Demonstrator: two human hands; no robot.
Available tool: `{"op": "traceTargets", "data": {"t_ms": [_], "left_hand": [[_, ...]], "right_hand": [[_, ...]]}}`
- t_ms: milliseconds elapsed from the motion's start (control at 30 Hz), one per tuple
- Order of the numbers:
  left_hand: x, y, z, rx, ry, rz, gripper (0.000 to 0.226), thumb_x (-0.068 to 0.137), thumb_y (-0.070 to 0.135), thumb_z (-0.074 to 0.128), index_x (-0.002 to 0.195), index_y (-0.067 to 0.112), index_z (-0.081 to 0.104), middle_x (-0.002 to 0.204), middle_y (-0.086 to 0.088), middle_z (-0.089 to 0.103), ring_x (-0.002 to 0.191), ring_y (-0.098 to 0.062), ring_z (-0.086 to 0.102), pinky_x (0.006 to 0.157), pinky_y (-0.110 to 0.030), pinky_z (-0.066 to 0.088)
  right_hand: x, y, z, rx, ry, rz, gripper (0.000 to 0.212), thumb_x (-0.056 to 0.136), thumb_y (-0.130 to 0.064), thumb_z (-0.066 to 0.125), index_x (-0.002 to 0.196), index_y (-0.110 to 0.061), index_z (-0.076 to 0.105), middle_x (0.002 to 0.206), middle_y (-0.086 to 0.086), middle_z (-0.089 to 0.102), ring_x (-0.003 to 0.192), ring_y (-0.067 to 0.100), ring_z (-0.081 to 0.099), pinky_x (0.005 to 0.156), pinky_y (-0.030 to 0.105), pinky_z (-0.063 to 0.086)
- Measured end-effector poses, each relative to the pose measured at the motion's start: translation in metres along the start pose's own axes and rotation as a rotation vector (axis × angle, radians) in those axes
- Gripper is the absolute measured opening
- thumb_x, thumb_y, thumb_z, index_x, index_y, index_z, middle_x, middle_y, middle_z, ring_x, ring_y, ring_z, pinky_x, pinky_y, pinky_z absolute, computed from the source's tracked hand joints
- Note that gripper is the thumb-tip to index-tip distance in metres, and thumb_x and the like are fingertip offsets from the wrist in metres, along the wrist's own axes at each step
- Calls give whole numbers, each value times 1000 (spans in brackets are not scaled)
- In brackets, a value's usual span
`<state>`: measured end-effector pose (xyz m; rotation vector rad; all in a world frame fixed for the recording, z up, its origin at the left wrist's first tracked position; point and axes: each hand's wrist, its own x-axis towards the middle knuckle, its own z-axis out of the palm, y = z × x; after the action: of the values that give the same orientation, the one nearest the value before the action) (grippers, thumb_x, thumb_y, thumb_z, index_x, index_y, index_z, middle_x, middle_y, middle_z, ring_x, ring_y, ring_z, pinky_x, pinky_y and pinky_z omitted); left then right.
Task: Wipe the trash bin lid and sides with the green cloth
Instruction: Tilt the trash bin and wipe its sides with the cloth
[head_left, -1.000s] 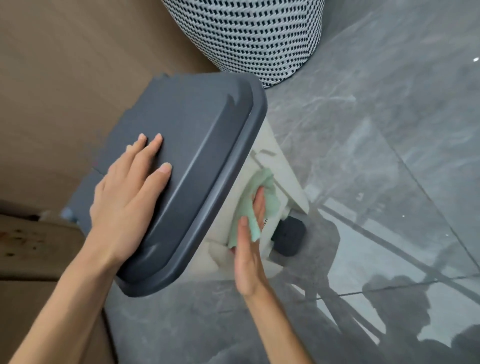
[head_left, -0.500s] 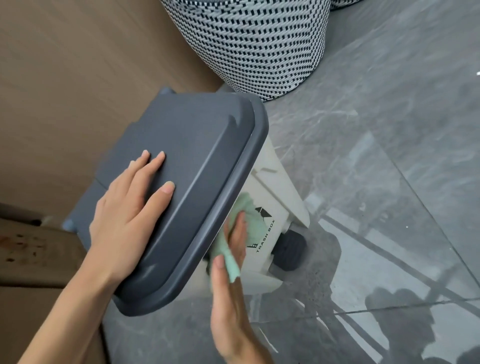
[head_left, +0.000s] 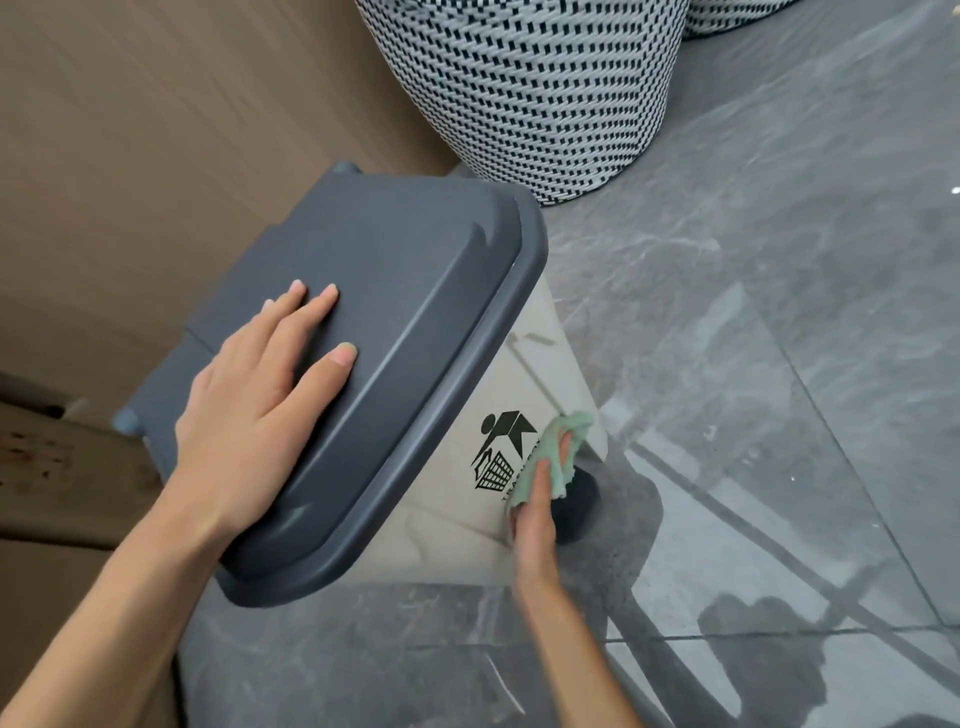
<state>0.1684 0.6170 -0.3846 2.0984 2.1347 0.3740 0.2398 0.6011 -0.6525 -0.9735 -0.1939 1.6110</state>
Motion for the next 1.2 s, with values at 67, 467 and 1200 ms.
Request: {"op": "traceTargets", "data": {"t_ms": [67, 467, 1200], "left_hand": [[0, 0, 0, -6, 2, 5, 70, 75, 75, 24, 143, 60, 29, 156, 38, 20, 148, 7, 14, 111, -28, 14], [3, -5, 1, -15, 7, 9, 65, 76, 75, 26, 140, 64, 29, 154, 39, 22, 147, 9, 15, 114, -31, 15], [4, -4, 0, -10, 2, 5, 71, 75, 76, 26, 144, 59, 31, 157, 35, 22, 148, 8, 14, 115, -27, 13]], "right_hand": [[1, 8, -12, -14, -6, 81, 56, 104, -47, 36, 154, -23, 33, 154, 0, 48, 129, 12, 54, 99, 23, 44], [-93, -51, 47, -234, -290, -323, 46, 99, -58, 23, 136, -77, 2, 159, -40, -16, 148, -10, -20, 126, 39, -6], [-85, -61, 54, -326, -273, -335, 60, 94, -62, 19, 151, -53, 1, 154, -47, -18, 144, -14, -24, 125, 39, -13]]}}
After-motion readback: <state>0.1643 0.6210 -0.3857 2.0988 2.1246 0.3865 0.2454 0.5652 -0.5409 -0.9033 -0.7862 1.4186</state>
